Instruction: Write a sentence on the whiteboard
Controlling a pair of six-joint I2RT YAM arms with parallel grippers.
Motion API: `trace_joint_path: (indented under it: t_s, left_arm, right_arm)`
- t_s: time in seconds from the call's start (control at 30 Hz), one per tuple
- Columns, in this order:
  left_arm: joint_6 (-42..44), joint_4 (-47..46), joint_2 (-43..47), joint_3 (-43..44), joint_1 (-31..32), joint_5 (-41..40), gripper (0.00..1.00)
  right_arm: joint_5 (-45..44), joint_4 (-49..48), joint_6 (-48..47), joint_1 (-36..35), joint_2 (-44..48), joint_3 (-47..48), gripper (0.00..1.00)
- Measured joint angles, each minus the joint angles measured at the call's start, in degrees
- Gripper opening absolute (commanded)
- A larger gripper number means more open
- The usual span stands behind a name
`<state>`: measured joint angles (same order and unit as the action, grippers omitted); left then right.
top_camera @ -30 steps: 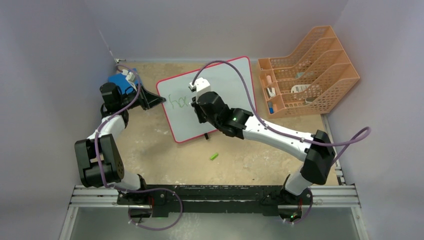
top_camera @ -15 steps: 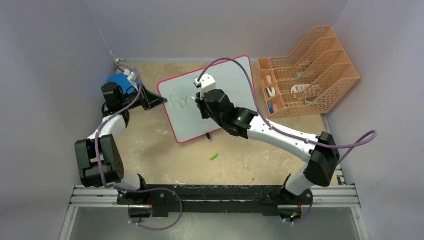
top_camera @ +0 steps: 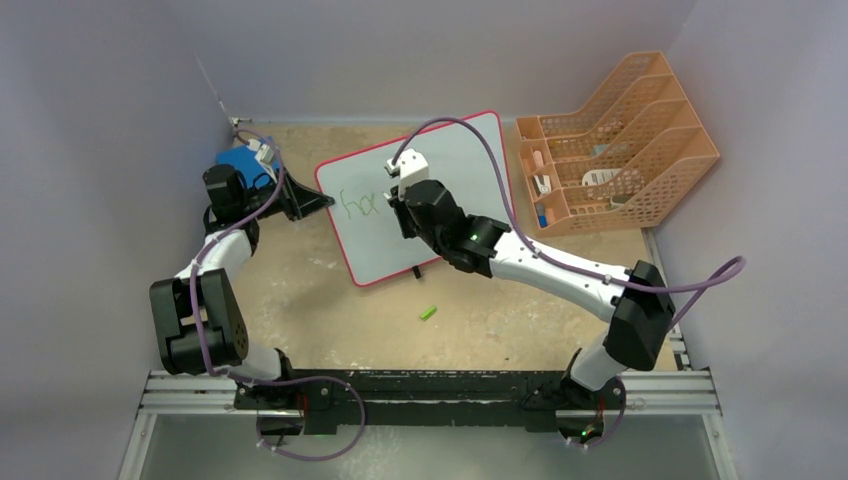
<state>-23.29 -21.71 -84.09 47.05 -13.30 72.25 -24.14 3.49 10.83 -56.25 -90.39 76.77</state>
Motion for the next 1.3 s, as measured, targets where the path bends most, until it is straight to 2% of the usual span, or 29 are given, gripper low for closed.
trace_joint_path:
  t_s: [1.3]
  left_arm:
    - [0.37,0.39,0.0,0.11,0.0,-0.15,0.0]
  right_arm:
    - [-1.84,0.26,0.02,1.14,-2.75,0.46,0.0]
